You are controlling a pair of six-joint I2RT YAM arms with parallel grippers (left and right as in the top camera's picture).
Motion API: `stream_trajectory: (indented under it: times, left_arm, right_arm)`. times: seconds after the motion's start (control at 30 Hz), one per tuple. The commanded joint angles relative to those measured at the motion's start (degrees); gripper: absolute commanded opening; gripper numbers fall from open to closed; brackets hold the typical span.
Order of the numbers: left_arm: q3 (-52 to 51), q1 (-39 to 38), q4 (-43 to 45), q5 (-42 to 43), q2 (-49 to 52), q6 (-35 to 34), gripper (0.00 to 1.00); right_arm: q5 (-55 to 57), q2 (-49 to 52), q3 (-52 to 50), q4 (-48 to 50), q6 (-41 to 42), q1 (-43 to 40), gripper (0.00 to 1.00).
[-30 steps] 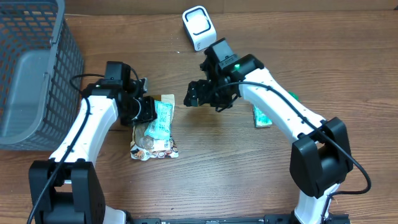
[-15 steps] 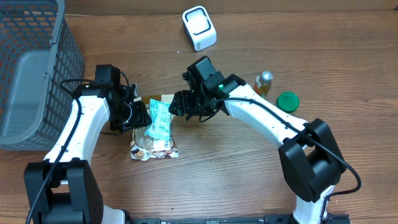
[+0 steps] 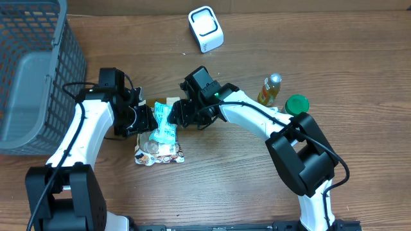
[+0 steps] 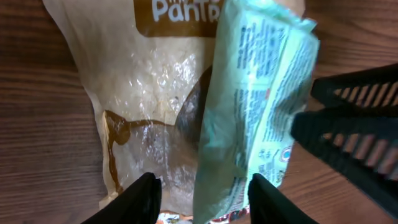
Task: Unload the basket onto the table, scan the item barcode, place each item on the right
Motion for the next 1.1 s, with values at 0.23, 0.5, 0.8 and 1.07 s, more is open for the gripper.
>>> stream_trajectory:
  times: [0.23,0.5,0.8,1.07]
  left_arm:
    - [-2.8,0.1,1.9,0.5,0.7,1.2,0.43]
    - [-2.8,0.0,2.1,0.5,0.8,1.2,0.44]
    - [-2.8,-0.9,2.6,0.2,1.4,1.2,0.40]
    - [-2.8,-0.9,2.6,0.2,1.5,1.2,0.35]
  right_arm:
    - [-1.2,-0.1,-2.4,4.1,0.2,0.7,0.59]
    - [-1.8,-0.1,-3.1,5.8,0.2,1.0,0.54]
    - [-1.8,-0.1,-3.1,5.9,0.2,1.1,0.54]
    - [-1.8,-0.1,-3.1,6.8,0.3,2.3,0.53]
